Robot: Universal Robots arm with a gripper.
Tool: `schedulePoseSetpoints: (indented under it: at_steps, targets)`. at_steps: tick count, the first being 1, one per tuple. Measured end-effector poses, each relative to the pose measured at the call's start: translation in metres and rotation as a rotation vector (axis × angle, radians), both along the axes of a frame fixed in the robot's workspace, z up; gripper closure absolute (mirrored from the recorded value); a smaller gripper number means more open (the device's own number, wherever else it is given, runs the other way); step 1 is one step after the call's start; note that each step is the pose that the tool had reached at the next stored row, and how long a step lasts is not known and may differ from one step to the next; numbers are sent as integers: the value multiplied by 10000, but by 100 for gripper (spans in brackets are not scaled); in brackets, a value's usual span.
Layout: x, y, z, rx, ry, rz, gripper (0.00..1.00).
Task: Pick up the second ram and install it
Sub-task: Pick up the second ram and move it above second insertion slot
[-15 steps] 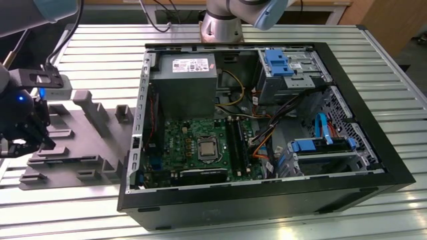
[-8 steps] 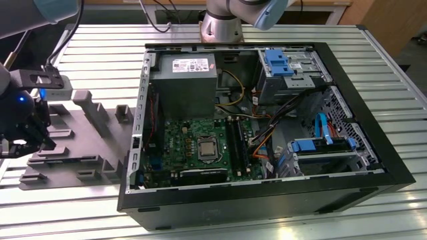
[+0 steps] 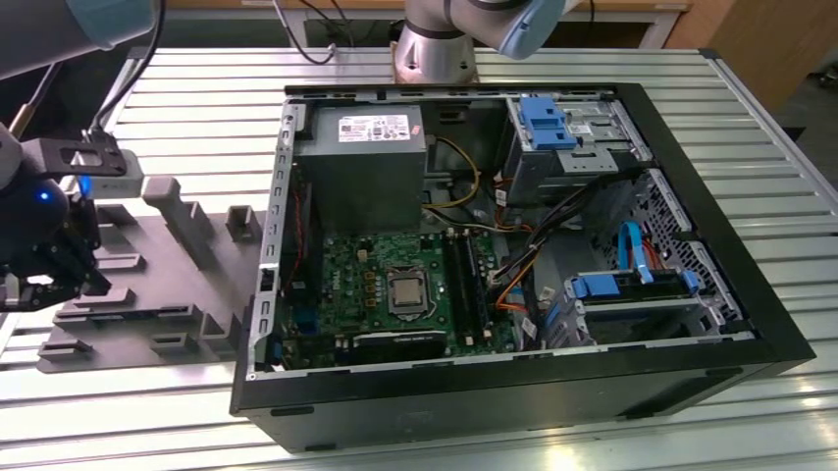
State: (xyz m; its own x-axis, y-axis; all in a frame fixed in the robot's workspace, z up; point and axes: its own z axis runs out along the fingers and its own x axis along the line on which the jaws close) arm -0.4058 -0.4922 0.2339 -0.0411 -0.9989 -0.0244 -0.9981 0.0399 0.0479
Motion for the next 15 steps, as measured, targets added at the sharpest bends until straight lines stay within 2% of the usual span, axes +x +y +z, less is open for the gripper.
schedulePoseSetpoints:
  at_steps: [15]
  targets:
    - [0, -1, -41, 0, 0, 1, 89]
